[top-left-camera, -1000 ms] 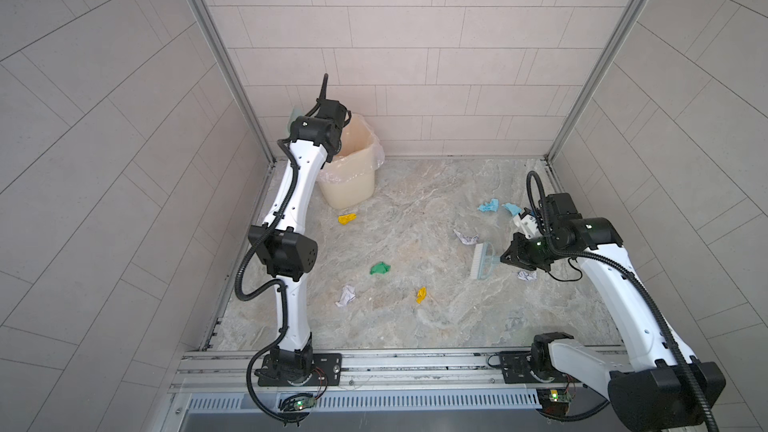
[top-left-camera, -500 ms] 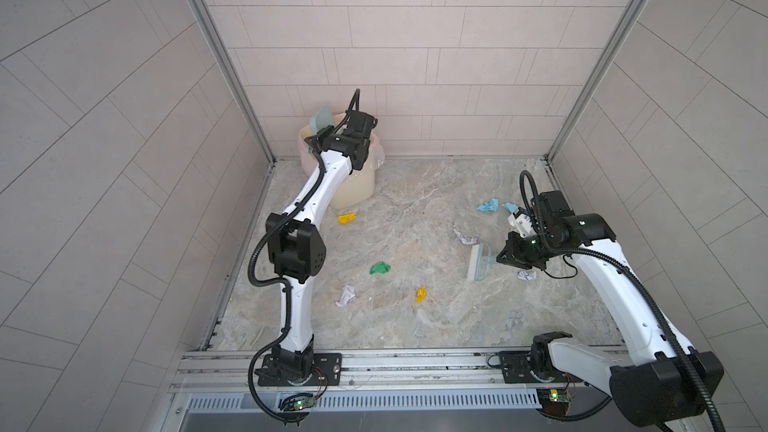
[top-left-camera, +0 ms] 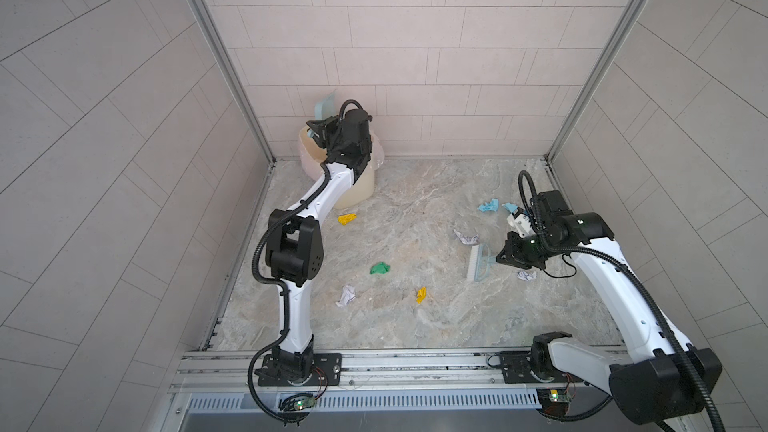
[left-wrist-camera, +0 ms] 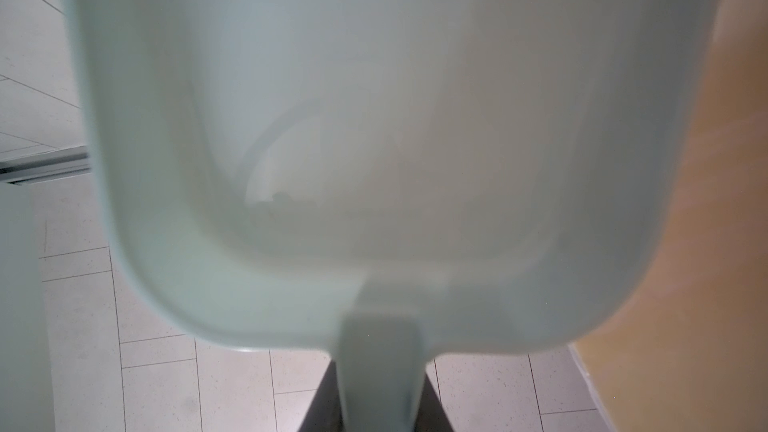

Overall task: Sweep away the paper scraps from the table
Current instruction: 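Tip the dustpan over the bin with the left gripper to empty the tissue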

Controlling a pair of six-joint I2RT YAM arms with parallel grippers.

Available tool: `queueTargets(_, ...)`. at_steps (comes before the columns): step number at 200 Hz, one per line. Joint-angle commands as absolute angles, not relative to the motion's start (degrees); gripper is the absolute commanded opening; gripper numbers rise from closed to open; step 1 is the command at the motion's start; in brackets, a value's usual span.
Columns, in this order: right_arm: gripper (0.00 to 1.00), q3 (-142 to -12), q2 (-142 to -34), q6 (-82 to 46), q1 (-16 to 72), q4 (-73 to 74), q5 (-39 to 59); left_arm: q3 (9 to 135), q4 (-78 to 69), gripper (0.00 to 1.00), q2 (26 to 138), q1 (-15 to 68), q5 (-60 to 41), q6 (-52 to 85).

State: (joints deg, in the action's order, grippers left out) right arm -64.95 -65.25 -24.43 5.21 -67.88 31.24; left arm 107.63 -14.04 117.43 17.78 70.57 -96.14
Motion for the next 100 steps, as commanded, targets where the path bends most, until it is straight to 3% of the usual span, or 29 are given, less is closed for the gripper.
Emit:
queueTargets(1, 0.0, -65.43, -65.0, -23.93, 5.45, -68.38, 31.5, 107.07, -18.19, 0.0, 114.28, 18.31, 70.23, -100.41)
queueTargets(100, 0.0, -65.34, -64.6, -23.64, 5.4, -68.12, 31.73, 99.09, -22.51, 0.0, 109.01, 18.19, 68.12, -104.7)
